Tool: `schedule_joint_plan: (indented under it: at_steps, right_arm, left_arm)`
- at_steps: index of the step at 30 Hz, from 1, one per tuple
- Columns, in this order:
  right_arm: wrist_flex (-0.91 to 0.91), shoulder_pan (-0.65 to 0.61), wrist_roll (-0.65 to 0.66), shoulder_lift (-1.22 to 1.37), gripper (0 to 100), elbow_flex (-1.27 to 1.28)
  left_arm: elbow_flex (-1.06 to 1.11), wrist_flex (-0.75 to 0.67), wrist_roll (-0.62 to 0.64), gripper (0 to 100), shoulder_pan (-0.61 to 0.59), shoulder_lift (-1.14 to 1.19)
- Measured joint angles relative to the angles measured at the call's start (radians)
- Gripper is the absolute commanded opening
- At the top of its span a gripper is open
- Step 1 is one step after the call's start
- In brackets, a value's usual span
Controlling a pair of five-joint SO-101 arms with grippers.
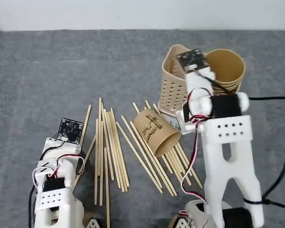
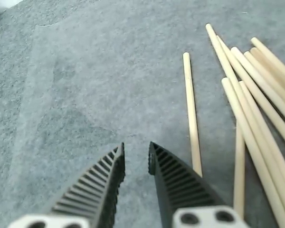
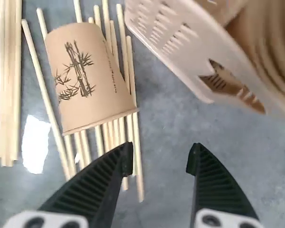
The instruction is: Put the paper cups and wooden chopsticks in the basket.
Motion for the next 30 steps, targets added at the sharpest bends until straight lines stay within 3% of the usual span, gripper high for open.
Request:
schedule_joint_plan:
  at_steps: [4,12,22,30]
  right_arm:
    - [-0.072,0.003,0.175,0.0,21.6,0.066]
    - [-0.103,-0.066,0.666,0.0,28.4,0.216]
    - [-0.115,-0.23,0.855,0.0,28.4,0.316]
    - [-0.43,-0.232,0.985,0.0,28.4,0.551]
  left_arm:
    - [0.0,0.0,0.0,9,0.0,0.0]
    - [0.0,0.0,0.0,9,0.0,0.0]
    - [0.0,0.0,0.0,9,0.0,0.0]
    - [0.0,0.0,0.0,9,0.0,0.0]
